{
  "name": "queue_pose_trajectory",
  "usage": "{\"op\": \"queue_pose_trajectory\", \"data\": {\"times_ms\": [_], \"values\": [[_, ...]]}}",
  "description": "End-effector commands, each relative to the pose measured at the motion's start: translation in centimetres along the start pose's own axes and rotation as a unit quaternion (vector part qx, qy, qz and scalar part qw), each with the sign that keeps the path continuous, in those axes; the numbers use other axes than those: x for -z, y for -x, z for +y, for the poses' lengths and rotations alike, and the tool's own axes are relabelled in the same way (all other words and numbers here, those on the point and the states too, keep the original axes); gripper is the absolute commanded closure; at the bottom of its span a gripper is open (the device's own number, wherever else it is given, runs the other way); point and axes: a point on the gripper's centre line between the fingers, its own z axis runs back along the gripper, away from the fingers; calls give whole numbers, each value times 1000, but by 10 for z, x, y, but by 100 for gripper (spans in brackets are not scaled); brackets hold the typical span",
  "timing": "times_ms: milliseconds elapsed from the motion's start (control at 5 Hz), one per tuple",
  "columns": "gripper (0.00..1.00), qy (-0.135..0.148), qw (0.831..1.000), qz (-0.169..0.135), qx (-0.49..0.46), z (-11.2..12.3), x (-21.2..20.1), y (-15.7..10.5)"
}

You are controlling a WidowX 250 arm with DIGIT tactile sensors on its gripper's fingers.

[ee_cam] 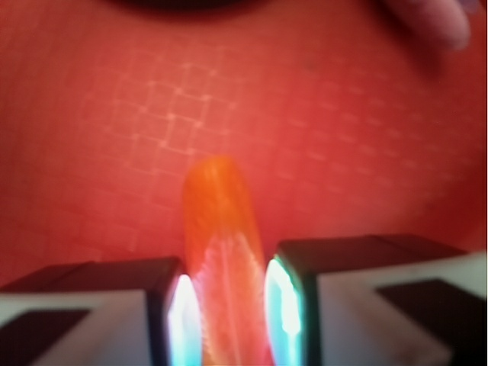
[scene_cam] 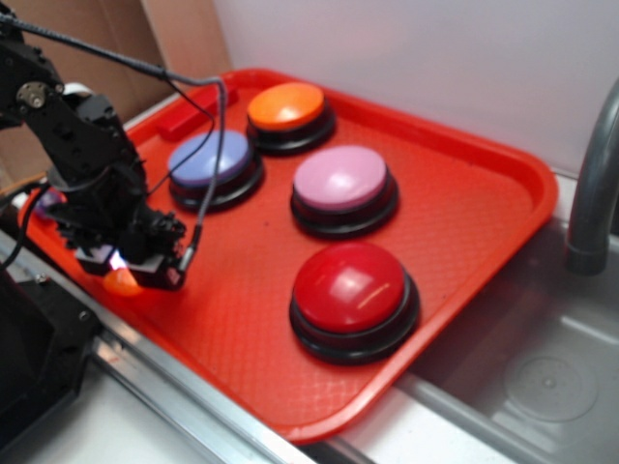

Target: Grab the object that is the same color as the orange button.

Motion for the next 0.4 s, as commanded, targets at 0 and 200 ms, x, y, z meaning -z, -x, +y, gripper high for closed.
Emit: {"op": "queue_pose_trajectory", "data": {"times_ms": [0,200], "values": [[100,37,997,-7,68,-26,-67,-32],[100,62,994,2,87,-38,-114,-46]]}}
